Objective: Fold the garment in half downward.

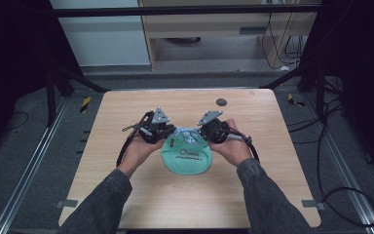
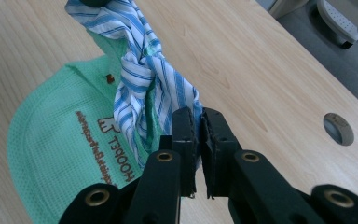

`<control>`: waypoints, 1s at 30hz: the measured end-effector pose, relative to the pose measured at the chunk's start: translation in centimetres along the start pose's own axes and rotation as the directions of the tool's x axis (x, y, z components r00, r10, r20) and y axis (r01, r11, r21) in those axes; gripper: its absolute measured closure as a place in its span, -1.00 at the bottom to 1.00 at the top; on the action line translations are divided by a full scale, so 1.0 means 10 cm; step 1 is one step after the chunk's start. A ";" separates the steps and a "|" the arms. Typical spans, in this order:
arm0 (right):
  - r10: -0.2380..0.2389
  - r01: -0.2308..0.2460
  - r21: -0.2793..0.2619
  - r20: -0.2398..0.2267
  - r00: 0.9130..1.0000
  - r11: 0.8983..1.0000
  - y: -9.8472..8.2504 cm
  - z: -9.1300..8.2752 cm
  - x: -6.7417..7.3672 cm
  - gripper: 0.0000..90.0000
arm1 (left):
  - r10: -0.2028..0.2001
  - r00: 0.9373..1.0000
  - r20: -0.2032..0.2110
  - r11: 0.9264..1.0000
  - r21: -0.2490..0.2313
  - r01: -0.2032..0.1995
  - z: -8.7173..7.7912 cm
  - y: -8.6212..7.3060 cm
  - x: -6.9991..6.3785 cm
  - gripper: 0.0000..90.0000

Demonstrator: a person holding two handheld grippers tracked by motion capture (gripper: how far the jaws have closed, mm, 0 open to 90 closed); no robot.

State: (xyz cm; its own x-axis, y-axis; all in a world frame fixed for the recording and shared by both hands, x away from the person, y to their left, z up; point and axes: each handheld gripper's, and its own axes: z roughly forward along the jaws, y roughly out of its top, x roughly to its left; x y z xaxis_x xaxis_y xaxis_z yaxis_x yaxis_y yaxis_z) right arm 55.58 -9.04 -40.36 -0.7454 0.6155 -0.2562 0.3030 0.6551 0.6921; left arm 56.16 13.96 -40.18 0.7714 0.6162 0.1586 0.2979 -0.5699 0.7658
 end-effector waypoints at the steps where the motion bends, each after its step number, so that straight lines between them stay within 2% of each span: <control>1: -0.001 0.001 0.001 -0.001 1.000 1.000 -0.02 0.00 0.01 0.87 | 0.003 1.000 0.000 1.000 0.002 -0.003 0.00 -0.01 -0.01 0.87; 9: -0.001 0.001 -0.003 -0.014 1.000 1.000 -0.11 0.03 0.08 0.87 | 0.002 1.000 0.000 1.000 0.006 -0.002 0.01 -0.10 -0.08 0.87; 13: -0.004 0.004 0.011 -0.027 1.000 1.000 -0.21 0.10 0.15 0.86 | 0.000 1.000 0.008 1.000 0.010 0.000 0.04 -0.20 -0.13 0.87; 21: -0.004 0.005 0.009 -0.042 0.999 1.000 -0.31 0.15 0.25 0.86 | -0.016 1.000 0.017 1.000 0.018 0.016 0.07 -0.36 -0.19 0.87; 30: -0.016 0.015 -0.008 -0.050 0.999 1.000 -0.47 0.11 0.45 0.85 | -0.015 0.999 0.044 1.000 0.015 0.014 0.05 -0.54 -0.31 0.86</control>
State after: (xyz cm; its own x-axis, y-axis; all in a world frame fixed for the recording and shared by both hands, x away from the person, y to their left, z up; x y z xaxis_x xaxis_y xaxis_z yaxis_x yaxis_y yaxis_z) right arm 51.43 -8.86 -45.50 -0.7789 0.5824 -0.2329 0.2871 0.6611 0.6932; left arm 52.42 14.88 -45.10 0.7908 0.6002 0.1200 0.3169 -0.5693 0.7586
